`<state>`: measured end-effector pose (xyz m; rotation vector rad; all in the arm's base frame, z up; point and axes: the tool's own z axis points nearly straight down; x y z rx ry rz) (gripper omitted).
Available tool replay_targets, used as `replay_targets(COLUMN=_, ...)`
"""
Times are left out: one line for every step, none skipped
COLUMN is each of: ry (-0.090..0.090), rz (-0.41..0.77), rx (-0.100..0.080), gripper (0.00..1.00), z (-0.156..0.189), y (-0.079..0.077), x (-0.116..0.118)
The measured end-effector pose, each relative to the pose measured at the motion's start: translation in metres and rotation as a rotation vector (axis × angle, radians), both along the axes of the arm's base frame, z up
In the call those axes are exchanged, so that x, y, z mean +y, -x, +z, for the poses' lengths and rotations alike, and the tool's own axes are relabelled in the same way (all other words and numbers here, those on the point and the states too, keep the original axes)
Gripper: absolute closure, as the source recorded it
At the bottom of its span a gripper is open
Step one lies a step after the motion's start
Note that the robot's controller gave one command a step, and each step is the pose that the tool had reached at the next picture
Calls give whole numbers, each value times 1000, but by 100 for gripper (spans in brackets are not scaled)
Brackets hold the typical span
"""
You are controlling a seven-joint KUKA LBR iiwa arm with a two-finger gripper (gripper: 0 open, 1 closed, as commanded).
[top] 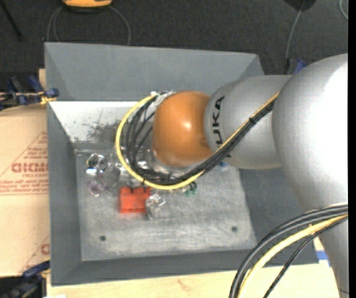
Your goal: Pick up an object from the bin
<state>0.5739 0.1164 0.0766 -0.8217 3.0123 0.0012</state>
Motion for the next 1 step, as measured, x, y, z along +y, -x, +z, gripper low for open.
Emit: replay_targets(ry=11, rz=421, rx=8, gripper=100, z=149, y=19, x=-62)
